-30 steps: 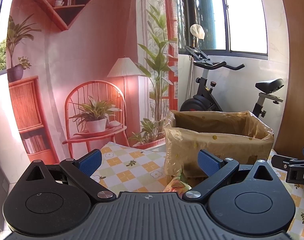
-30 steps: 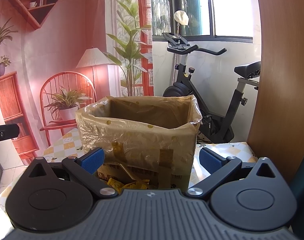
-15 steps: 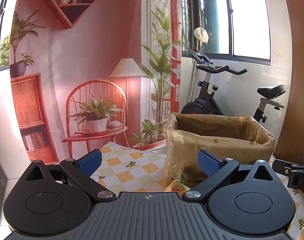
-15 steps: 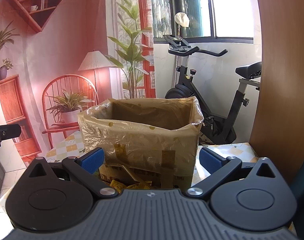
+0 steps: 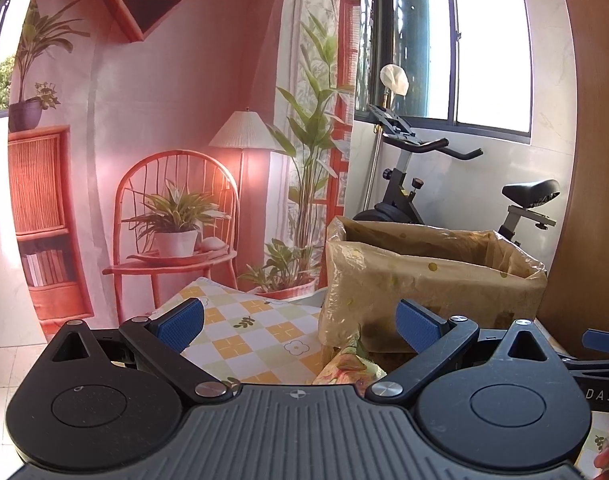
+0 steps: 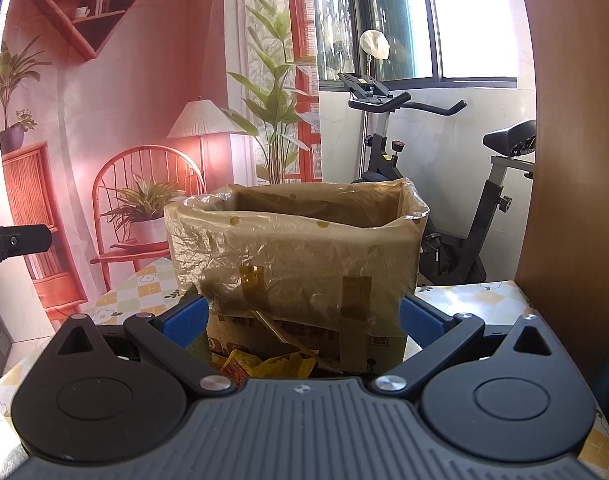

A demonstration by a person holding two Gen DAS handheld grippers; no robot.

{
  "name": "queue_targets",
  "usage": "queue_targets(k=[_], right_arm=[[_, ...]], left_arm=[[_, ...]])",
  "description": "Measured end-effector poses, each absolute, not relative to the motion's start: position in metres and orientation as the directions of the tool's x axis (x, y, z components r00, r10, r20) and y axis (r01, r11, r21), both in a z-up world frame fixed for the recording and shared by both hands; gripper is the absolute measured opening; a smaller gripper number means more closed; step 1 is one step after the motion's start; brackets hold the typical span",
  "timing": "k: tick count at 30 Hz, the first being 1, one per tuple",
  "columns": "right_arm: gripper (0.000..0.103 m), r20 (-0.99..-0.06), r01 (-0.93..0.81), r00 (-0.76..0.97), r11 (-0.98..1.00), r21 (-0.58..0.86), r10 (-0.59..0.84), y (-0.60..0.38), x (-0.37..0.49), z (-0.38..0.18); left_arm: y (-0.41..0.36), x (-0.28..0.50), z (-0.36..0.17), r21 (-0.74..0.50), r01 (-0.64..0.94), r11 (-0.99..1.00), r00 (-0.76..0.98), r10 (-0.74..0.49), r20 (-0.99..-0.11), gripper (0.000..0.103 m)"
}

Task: Organize snacks
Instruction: 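Reach the right tool to the orange chip bag and grasp it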

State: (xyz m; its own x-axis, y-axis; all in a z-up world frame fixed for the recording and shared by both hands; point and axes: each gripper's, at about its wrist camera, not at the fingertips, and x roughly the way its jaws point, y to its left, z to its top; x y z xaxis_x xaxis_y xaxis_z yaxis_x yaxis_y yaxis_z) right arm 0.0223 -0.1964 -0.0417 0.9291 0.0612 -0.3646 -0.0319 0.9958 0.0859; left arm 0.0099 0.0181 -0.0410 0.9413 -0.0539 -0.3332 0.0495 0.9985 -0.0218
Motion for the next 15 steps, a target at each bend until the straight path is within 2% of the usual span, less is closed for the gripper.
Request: queue_targets(k=[4,9,15], right_arm=[[0.103,-0.39,-0.03,0.918,0.993,0.112,0.072,-0.192,0.027,-0.061],[0.103,-0.418,-0.026,0.906,0.994,0.102,0.067,-0.186,0.03,-0.079],[0.103,-0.457,-0.033,0.884,0.989,0.145,0.096,-0.19,0.034,-0.094]], left_arm=[[0.024,0.019,-0.059,-0.013,0.024,1.0,0.914,-0.027,-0.404,0.103],[0.042,0.026,-0.079,-0.063,0.015,0.998,0.893,-0.042,-0.448,0.103],[0.046,0.033,-0.09,0.031,-0.033,0.999,0.88,0.044,-0.473,0.102]])
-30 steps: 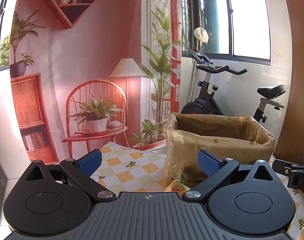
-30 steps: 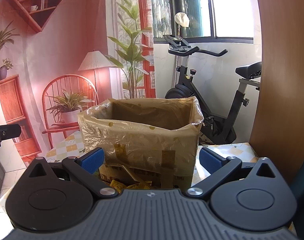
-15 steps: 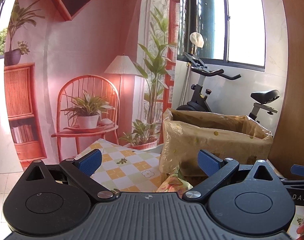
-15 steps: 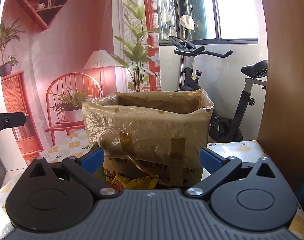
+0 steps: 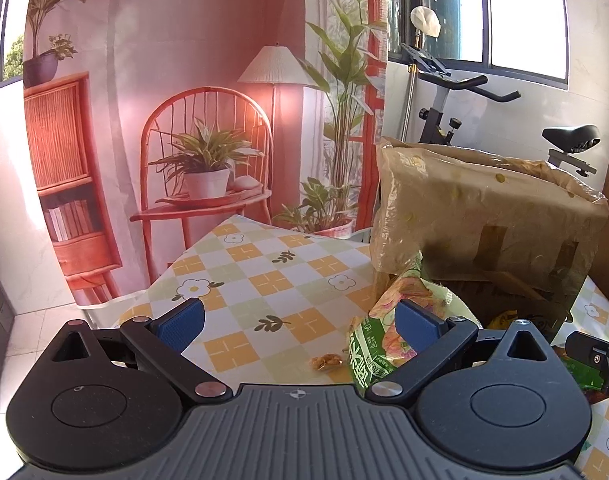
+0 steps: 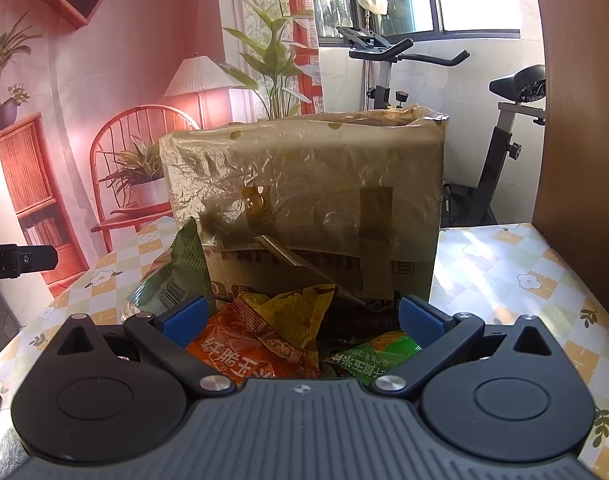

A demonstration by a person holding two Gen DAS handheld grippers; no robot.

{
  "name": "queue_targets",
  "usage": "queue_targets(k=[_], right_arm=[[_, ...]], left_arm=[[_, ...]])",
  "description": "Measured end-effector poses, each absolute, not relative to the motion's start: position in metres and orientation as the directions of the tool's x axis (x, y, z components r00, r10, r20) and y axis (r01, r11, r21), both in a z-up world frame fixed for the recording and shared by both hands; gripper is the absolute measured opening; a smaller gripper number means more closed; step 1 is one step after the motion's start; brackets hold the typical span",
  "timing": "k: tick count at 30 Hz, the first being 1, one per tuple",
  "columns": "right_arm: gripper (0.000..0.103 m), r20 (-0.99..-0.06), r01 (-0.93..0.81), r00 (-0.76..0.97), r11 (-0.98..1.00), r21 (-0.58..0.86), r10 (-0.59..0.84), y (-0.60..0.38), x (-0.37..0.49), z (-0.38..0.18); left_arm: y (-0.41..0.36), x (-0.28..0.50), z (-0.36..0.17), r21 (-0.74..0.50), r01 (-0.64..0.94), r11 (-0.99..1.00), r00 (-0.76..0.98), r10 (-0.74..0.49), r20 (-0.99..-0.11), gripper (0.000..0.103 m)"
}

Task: Organize snacks
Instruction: 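Reach the right tool to the orange chip bag and grasp it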

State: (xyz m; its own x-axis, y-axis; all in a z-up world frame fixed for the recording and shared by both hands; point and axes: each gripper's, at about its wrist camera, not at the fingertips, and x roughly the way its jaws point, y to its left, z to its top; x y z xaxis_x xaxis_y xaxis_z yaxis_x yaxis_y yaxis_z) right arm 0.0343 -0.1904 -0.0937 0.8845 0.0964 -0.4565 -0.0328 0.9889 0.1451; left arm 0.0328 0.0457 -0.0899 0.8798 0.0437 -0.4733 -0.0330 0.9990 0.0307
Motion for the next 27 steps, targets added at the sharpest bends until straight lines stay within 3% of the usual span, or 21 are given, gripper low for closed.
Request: queue_targets(k=[7,17,27], right_arm=[[0.1,-0.495,-0.021,0.863,0.986,0.166,0.102,-0.2,0.034,-0.11],[0.099,-0.507,-0.173,0.836,0.977,0.122,0.211,-0.174,0.033,-0.114],[0.099,-0.54,-0.37,0.813,0.909,-0.192,0.217,-0.103,0.032,-0.14]], left_arm=[[0.046,0.034,-0.096,0.081,-0.045,0.996,0.871,0.079,-0.485,0.102],[0.041,0.034,-0.102,0.075,-0.001,0.997,0.86,0.039,-0.508,0.1],[0.049,0.034,-0.111,0.048,-0.002,0.999,0.837,0.028,-0.546,0.099]])
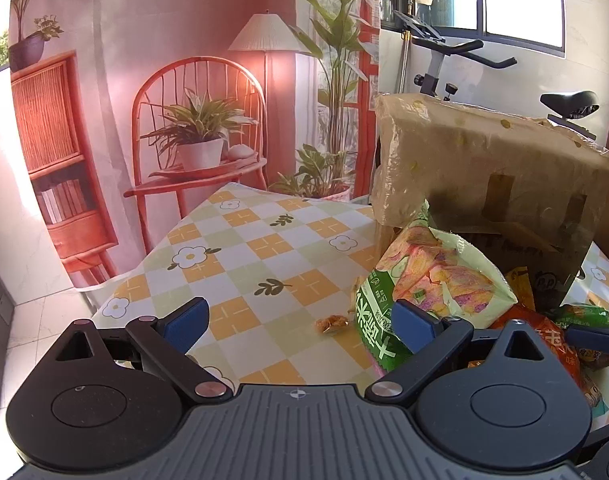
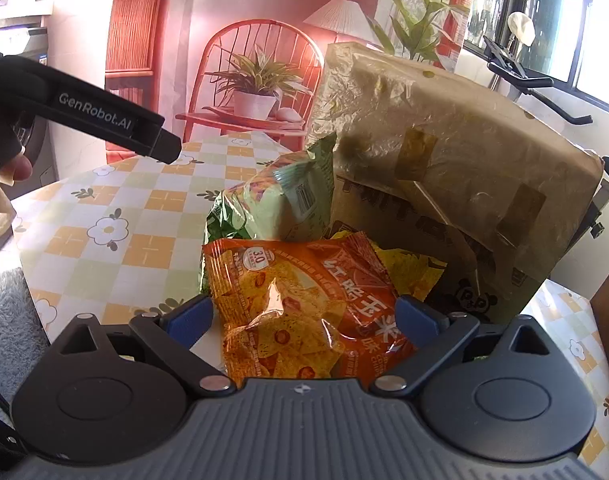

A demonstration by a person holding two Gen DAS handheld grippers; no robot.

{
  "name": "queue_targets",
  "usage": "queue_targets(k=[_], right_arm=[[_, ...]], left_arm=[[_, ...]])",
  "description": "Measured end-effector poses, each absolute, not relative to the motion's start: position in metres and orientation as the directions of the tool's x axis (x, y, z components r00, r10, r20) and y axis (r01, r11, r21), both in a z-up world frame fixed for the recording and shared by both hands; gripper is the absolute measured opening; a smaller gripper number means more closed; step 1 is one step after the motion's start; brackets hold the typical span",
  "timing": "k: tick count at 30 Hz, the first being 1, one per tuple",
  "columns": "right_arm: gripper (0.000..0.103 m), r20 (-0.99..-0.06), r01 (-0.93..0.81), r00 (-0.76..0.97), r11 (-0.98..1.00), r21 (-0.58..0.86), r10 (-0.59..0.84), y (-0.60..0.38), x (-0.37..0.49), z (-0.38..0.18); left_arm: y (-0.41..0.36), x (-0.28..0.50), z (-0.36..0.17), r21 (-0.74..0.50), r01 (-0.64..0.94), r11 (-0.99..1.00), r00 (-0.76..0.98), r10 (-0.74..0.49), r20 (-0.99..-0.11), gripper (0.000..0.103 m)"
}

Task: Organize snacks
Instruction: 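Reach the right tool to the orange chip bag and grasp it, then grasp the green-and-pink chip bag with the left tool while the right tool holds the orange bag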

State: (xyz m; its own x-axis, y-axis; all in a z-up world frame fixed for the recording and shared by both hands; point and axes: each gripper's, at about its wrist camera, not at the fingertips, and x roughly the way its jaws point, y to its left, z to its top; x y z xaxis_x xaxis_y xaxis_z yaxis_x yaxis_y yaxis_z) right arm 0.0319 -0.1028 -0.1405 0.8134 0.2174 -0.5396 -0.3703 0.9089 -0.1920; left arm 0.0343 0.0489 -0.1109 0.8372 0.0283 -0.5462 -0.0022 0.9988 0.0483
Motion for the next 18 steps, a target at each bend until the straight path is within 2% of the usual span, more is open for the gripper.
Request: queue_targets(k=[7,10,11,12,18], right_arm=[[0.099,-0.562,-0.296,0.824,0.9,-0.321,0.07,-0.088,0.051,-0.171],[0.092,-0.559,-0.267,0.825,0.929,-0.257,0.083,-0.103,0.055,-0.167],[0.087,-0.553,-0.268,0.827,0.933,-0.239,0.096,-0.106,0.055,-0.165],[0.076,-0.553,-0.273,0.825,0.938,-0.215,0.114,-0.112,0.055,-0.16],[0.07,-0.532,-0.198,0.831,0.98,-0.004,0.166,-0.151,0.058,-0.139]], left_arm=[[0.049,0.036,-0.114,0.025,0.012,1.0,0.832,0.004,-0.554,0.098],[0.05,0.037,-0.116,0.014,0.022,1.0,0.833,-0.011,-0.553,0.098],[0.049,0.037,-0.117,0.011,0.028,1.0,0.833,-0.017,-0.553,0.098],[0.048,0.038,-0.117,0.011,0.036,0.999,0.834,-0.025,-0.552,0.098],[0.036,0.044,-0.128,0.072,0.172,0.982,0.862,-0.115,-0.493,0.098]])
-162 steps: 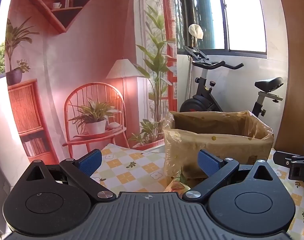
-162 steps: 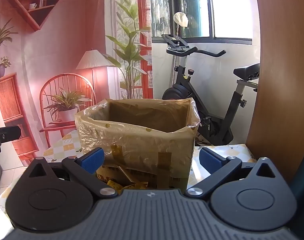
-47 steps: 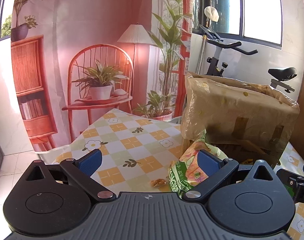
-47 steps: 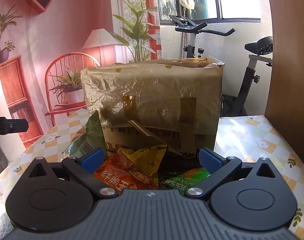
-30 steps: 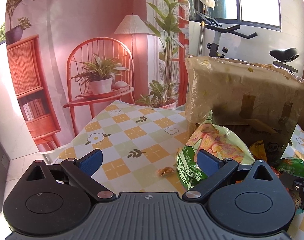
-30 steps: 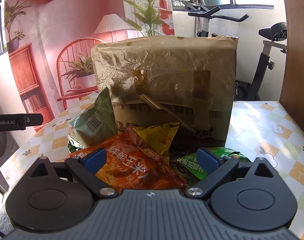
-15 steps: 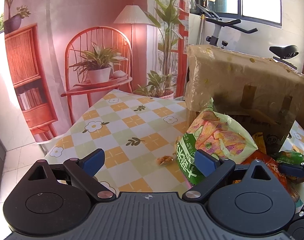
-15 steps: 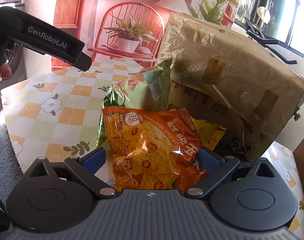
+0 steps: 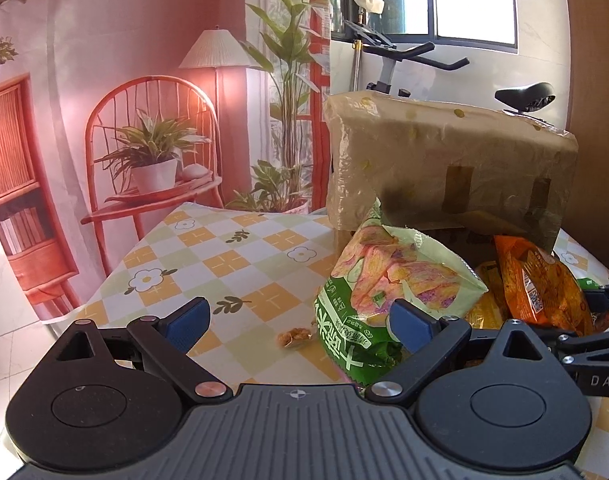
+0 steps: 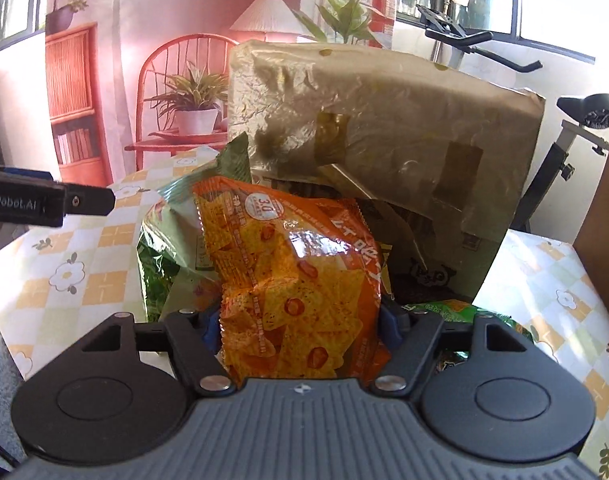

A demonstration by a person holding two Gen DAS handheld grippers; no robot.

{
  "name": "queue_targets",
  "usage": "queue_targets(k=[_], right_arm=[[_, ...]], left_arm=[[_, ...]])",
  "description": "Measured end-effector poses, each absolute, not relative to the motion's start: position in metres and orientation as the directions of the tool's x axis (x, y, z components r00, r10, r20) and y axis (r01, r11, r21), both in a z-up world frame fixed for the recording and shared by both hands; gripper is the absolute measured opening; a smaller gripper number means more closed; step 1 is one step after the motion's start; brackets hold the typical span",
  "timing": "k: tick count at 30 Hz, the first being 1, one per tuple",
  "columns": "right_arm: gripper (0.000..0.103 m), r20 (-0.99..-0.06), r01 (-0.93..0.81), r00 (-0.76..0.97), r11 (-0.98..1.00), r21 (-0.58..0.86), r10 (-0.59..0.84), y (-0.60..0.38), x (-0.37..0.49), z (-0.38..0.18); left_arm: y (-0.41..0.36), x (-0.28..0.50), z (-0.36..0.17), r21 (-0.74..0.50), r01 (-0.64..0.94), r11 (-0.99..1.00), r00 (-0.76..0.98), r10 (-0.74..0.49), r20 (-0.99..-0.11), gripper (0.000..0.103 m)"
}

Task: Organize snacks
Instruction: 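Grasp the green-and-pink chip bag with the left tool while the right tool holds the orange bag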

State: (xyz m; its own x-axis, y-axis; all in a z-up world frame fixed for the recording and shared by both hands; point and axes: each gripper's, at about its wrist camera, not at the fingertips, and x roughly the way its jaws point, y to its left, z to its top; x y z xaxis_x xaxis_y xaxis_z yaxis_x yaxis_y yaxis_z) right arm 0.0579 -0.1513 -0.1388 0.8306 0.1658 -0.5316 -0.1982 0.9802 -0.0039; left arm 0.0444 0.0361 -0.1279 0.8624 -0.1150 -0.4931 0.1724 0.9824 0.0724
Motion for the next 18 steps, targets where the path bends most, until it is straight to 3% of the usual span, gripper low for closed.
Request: queue_targets(k=[7,18], right_arm=[[0.07,-0.509,-0.152,0.842,0.984,0.095,0.179,-0.17,0.052,-0.124],[0.07,-0.478,-0.137,0.861,0.984,0.11,0.174,-0.173,0.042,-0.12]], left_arm=[[0.005,0.046,-0.147,0.109,0.332,0.937,0.84,-0.241,-0.486,0.098],[-0.027,0.076,-0.173,0.186,0.297,0.937,0.861,-0.178,-0.477,0.098]])
